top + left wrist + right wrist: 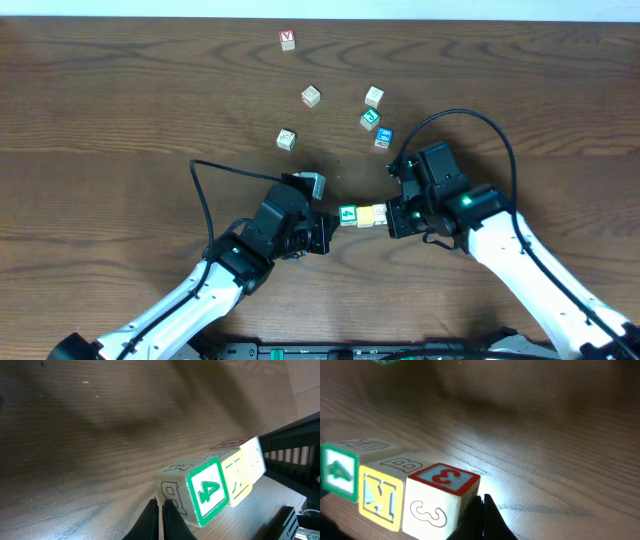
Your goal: Lift 3 blocks
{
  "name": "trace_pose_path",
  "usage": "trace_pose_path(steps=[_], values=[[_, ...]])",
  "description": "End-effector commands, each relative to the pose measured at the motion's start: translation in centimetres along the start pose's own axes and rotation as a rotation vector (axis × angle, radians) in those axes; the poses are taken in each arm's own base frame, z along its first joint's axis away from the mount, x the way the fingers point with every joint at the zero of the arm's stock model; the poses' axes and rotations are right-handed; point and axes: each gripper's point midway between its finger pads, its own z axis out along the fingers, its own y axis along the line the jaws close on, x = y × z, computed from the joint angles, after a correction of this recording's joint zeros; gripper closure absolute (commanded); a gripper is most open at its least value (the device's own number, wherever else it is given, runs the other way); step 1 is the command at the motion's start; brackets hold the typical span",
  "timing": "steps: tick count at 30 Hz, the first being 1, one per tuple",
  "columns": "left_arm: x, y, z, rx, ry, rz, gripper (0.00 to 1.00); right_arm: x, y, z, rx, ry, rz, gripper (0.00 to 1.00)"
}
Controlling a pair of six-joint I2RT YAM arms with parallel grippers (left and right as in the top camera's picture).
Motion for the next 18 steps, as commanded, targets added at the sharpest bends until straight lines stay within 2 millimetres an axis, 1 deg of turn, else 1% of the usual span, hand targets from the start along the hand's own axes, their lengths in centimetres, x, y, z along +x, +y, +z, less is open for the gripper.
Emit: trace_pose_path(steps=[1,18], values=[[-1.42,-3.15,-0.08,0.092,-0.009,0.048,0.93,-0.04,3.89,-0.04,-0.153,0.027,-0.036,0.99],[-0.87,-2.56,0.23,0.072,0.015,0.043,0.93,-0.11,3.89,0.03,-0.153,0.026,-0.029,0.99]])
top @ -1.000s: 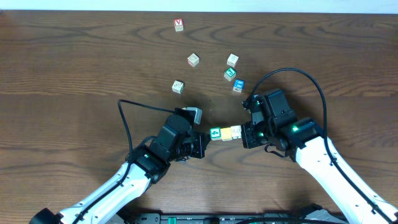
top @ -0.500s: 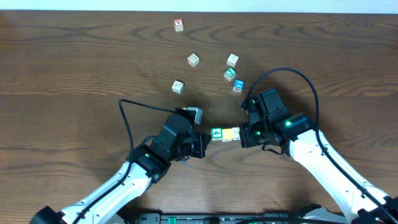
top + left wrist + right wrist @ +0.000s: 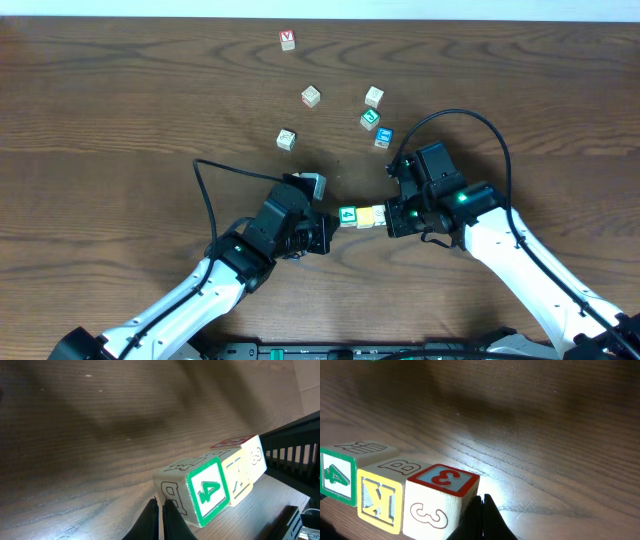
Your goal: Lift 3 blocks
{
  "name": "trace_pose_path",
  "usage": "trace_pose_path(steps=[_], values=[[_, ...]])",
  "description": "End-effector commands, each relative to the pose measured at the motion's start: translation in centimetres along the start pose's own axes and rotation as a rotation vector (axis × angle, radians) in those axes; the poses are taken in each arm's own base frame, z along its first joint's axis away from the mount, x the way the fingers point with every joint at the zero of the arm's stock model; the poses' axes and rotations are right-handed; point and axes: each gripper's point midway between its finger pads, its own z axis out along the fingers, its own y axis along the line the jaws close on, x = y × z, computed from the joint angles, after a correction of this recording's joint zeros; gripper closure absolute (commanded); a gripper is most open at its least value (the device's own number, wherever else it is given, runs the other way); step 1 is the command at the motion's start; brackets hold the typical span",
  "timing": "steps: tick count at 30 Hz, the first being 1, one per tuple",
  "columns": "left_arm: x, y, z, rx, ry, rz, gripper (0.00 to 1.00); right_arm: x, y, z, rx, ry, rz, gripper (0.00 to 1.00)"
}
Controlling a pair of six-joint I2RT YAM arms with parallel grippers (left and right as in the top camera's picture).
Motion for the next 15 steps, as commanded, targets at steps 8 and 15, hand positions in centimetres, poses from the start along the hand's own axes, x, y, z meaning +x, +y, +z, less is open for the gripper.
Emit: trace_pose_path(steps=[8,15], values=[[-1.1,-2.7,-0.2,0.075,0.0,0.049,0.93,-0.2,4.1,-0.6,-0.158,0.01,-0.04,0.99],[-0.4,-1.8,0.9,0.049,0.034,0.034,0.93,-0.1,4.0,-0.6,-0.157,0.011,-0.04,0.99]])
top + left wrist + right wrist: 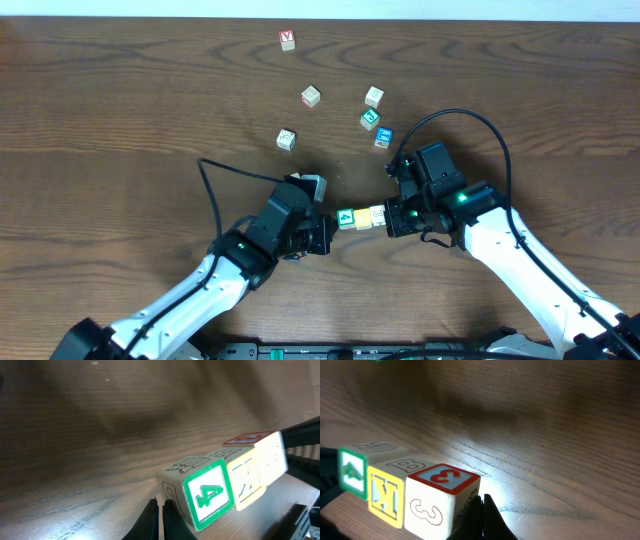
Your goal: Lift 3 blocks
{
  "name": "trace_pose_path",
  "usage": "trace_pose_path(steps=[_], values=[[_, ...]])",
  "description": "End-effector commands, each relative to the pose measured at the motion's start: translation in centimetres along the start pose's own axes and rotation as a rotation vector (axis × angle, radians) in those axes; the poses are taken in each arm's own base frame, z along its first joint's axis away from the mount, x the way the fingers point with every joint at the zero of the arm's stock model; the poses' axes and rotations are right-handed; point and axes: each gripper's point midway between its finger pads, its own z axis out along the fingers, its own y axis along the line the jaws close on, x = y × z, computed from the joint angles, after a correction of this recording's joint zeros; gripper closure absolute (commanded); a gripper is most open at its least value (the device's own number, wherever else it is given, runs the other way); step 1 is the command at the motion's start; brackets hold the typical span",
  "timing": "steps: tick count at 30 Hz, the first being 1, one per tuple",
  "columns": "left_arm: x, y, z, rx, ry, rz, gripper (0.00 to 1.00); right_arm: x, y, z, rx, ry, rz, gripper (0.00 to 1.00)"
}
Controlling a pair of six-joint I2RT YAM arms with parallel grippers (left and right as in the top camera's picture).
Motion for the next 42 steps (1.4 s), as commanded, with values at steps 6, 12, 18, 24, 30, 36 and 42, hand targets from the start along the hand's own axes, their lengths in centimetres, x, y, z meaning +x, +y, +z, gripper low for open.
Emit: trace_pose_path(steps=[6,12,18,24,30,36,42], values=[[-0.9,-2.3,0.4,0.068,0.008,0.042,0.93,0.4,3.4,-0.1,-0.131,0.021,-0.031,0.99],[-0.9,-2.3,0.4,0.068,0.008,0.042,0.93,0.6,3.3,0.1,-0.129,0.025,-0.028,0.99],[-0.9,-2.3,0.4,0.068,0.009,0.042,0.93,0.6,3.2,0.6,-0.126,0.037,-0.024,0.99],[-0.7,-2.2,0.5,0.064,0.014,0.04,0.93,1.2,2.7,2.0,-0.113,0.083,-0.01,0.99],[-0.2,-1.5,1.3,0.044,0.04,0.029,0.93,1.1,3.0,2.3,-0.116,0.084,-0.022,0.99],[0.1,-0.9,2.0,0.032,0.055,0.022,0.93,1.2,2.9,2.6,-0.113,0.091,-0.019,0.99],[0.0,-1.0,2.0,0.036,0.051,0.025,0.93,1.5,2.6,3.3,-0.103,0.115,-0.012,0.99]])
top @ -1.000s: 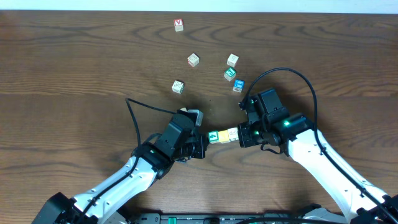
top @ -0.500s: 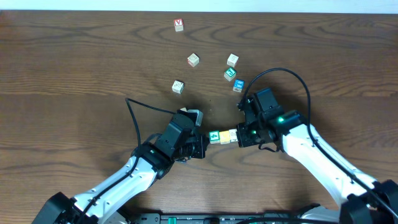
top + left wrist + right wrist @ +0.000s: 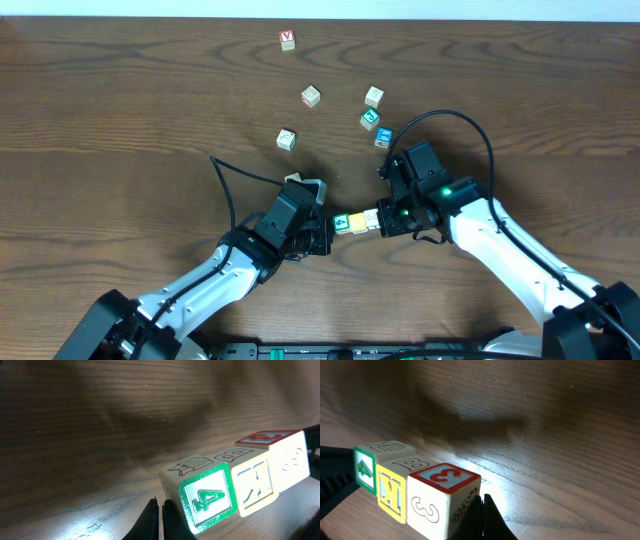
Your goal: Lift 3 blocks
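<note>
Three blocks form one row squeezed end to end between my two grippers: a green "4" block (image 3: 343, 222) (image 3: 205, 500), a yellow "K" block (image 3: 357, 221) (image 3: 255, 485) and a red "3" block (image 3: 371, 218) (image 3: 440, 495). My left gripper (image 3: 328, 228) (image 3: 161, 520) is shut, its closed tips pressing the green block's outer face. My right gripper (image 3: 385, 218) (image 3: 482, 515) is shut too, tips pushed against the red block's outer face. The row hangs above the wooden table (image 3: 120, 120), with its shadow cast on the wood behind it.
Several loose blocks lie at the back of the table: a red-topped one (image 3: 288, 39), pale ones (image 3: 311, 96) (image 3: 374, 96) (image 3: 287, 139), a green one (image 3: 370, 119) and a blue one (image 3: 384, 137) close to the right arm's elbow. Black cables loop beside both arms.
Both arms have shifted slightly left with the row still pinched between them. In the wrist views the table lies farther below the blocks and their shadow has drawn away.
At the oldest moment both shut grippers pressed the three-block row from either end, low over the table. It stayed pinched at each later moment and tilted a little. Now it sits level, slightly further left and higher off the wood.
</note>
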{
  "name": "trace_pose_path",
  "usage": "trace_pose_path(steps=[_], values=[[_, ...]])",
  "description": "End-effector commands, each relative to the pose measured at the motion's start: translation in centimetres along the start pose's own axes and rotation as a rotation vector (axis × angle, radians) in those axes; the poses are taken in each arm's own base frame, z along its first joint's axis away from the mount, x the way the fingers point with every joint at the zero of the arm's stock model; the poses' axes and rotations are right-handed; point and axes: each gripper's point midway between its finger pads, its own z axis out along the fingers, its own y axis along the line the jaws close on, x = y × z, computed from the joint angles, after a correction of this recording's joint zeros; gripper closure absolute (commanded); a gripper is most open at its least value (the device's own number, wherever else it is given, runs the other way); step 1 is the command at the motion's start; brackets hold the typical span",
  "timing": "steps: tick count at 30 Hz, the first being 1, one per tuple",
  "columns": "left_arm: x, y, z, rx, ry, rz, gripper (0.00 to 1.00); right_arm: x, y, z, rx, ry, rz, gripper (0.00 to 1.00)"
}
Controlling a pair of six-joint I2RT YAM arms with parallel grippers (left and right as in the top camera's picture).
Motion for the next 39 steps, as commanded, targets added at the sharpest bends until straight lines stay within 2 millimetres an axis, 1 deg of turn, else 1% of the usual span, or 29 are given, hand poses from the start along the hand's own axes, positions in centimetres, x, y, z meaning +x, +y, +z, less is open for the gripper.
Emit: trace_pose_path(steps=[1,5,9,23,27,35,39], values=[[-1.3,-3.3,-0.3,0.104,-0.012,0.056,0.93,1.1,2.7,0.9,-0.118,0.062,-0.021,0.99],[-1.4,-3.2,-0.3,0.096,-0.019,0.055,0.93,1.2,2.6,1.3,-0.114,0.074,-0.018,0.99],[-1.5,-3.1,-0.3,0.092,-0.021,0.055,0.93,1.0,2.7,1.3,-0.116,0.066,-0.02,0.99],[-1.5,-2.9,-0.2,0.081,-0.026,0.054,0.93,1.3,2.5,1.5,-0.111,0.071,-0.018,0.99],[-1.3,-2.5,0.2,0.066,-0.016,0.05,0.93,1.6,2.3,1.7,-0.109,0.076,-0.017,0.99],[-0.2,-2.8,1.7,0.072,0.013,0.071,0.93,2.2,1.9,2.3,-0.105,0.08,-0.016,0.99],[0.0,-2.5,1.9,0.065,0.022,0.068,0.93,2.5,1.8,2.7,-0.106,0.076,-0.017,0.99]])
